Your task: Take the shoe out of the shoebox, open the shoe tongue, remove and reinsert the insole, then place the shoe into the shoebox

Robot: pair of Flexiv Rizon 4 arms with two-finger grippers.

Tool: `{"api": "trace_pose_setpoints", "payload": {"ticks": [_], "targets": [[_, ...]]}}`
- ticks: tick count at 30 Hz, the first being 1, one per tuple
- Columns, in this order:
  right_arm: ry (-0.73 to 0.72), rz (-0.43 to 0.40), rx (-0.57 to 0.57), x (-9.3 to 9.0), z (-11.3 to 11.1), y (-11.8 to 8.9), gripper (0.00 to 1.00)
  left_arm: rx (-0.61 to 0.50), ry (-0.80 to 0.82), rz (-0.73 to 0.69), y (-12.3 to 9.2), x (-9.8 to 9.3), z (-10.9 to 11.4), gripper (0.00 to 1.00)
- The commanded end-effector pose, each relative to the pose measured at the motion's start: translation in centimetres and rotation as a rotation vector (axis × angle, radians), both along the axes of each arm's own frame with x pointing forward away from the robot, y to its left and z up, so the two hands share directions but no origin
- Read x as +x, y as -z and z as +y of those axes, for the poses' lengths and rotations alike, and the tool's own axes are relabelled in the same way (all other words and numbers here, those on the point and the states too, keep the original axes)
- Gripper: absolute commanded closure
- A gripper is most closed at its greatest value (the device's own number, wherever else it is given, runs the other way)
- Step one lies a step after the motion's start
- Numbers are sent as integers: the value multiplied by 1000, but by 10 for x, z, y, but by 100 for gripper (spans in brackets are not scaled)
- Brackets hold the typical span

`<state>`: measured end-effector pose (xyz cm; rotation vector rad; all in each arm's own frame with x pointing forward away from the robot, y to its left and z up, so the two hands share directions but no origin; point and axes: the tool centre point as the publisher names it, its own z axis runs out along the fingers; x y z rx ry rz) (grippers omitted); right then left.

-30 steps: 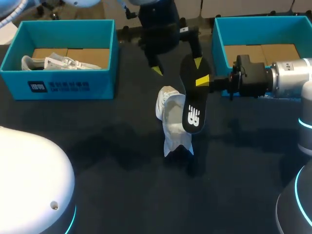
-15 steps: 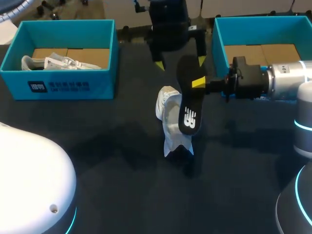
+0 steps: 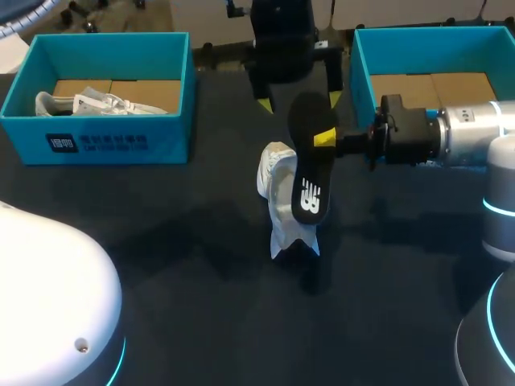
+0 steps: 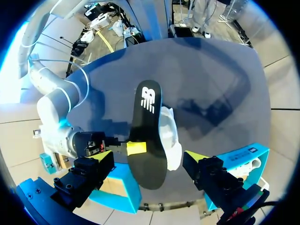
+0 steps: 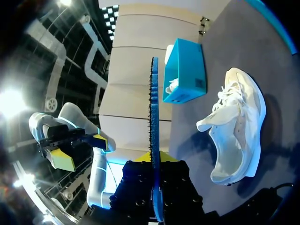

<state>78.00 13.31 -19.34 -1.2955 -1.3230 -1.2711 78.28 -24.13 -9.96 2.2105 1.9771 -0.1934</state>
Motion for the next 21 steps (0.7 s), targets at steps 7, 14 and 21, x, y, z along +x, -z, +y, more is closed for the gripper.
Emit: {"api": "trace_pose_setpoints", "payload": {"ticks": [7,14,21], "targets": [[11,-3,0,-5,4,0,100,-17,8,-19,-1,-3,5,0],[26,1,-5,-8,-1,-3,100,-102,21,-32,-7,-8,20,0],[28,5,-26,-11,-8,-9,100,-353,-14,-6,-15,-8,40,0]]}}
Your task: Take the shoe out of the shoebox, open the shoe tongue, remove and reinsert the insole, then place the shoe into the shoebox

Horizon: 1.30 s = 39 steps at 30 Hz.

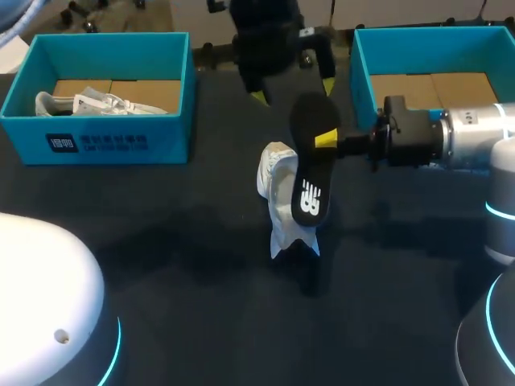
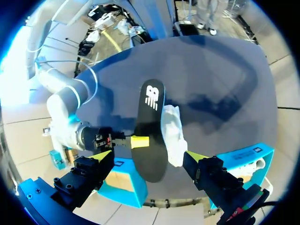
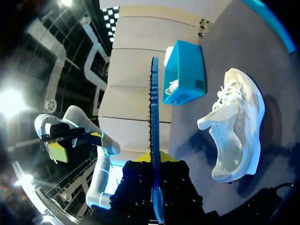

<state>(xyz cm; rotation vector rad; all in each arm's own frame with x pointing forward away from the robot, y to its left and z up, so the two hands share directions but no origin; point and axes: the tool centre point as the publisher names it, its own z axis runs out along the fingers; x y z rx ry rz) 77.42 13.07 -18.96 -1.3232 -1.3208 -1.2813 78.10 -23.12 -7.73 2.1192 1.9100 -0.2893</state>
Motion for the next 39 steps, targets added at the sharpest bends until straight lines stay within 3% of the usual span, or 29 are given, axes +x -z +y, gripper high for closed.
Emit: {"api": "trace_pose_setpoints", "payload": {"ticks": [1,20,39], "targets": [[6,8,-18,-6,-7,-6,100,-254,-3,14,7,-7,32,0],[29,20,-2,-14,-24,-16,100,-727,30,-7,9,-18,59,0],[54,4,38,-18,-29,-26,100,-1000,91,57,23,-14,75,0]]}}
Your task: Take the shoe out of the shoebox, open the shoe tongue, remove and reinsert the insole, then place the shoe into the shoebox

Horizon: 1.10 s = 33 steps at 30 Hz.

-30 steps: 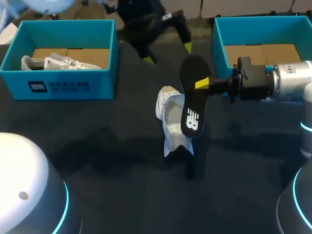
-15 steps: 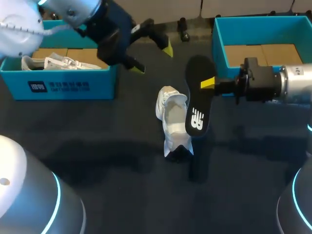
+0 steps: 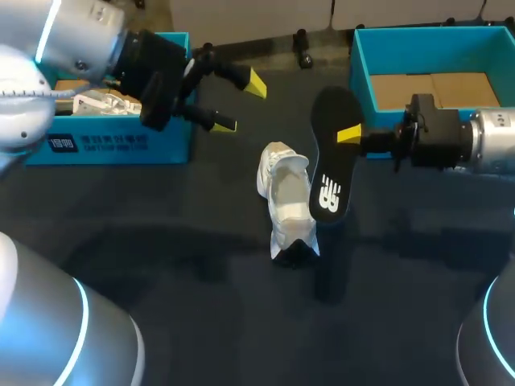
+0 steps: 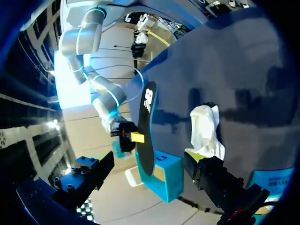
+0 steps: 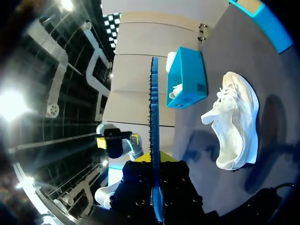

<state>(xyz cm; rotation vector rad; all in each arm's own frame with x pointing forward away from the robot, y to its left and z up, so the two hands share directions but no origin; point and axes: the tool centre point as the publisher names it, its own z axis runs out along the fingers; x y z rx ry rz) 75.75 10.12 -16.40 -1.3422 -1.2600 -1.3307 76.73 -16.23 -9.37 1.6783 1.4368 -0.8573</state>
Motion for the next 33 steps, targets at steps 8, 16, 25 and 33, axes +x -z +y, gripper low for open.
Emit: {"api": "trace_pose_setpoints", "payload": {"ticks": [8,16,25,33], "targets": [[10,-7,5,-4,-3,-5,100,-244,29,26,9,1,6,0],[7,-23,37,-3,-10,-8,100,-244,29,26,9,1,6,0],[-8,-13,53,2,-6,-14,100,-244,29,26,9,1,6,0],[-28,-48,34,0,1,-22,100,-244,29,26,9,1,6,0]]}}
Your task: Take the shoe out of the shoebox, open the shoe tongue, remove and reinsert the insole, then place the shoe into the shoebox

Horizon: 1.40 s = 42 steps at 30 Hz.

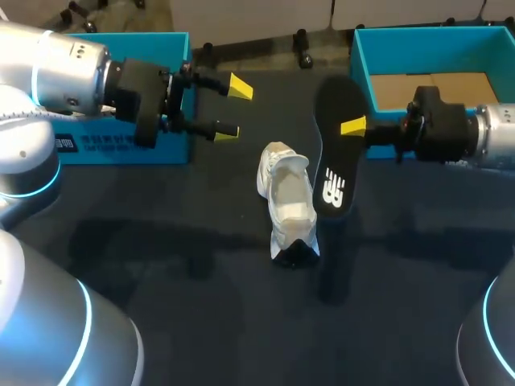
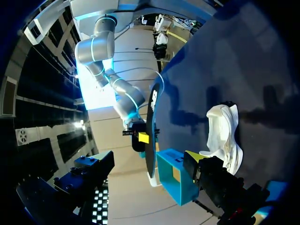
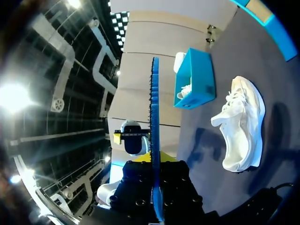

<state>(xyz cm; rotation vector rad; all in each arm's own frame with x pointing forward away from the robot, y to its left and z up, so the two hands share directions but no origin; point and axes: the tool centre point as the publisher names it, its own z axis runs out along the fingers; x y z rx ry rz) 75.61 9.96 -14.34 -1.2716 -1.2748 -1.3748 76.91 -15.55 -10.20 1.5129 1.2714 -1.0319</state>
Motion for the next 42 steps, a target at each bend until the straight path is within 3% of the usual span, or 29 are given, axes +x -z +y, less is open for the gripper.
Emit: {"api": "trace_pose_setpoints", "payload": {"ticks": [1,12,23,42], "targets": [[-5,10,-5,1,3,-2,100,-1,-2,-1,1,0,-1,0],[-13,50,-12,4,10,-6,100,-3,-6,-13,1,0,-1,0],[-58,83,-37,11,27,-14,100,-101,-40,-42,12,23,-4,0],[-68,107,-53,20,58,-21,100,-196,-27,-38,17,35,-48,3]]}}
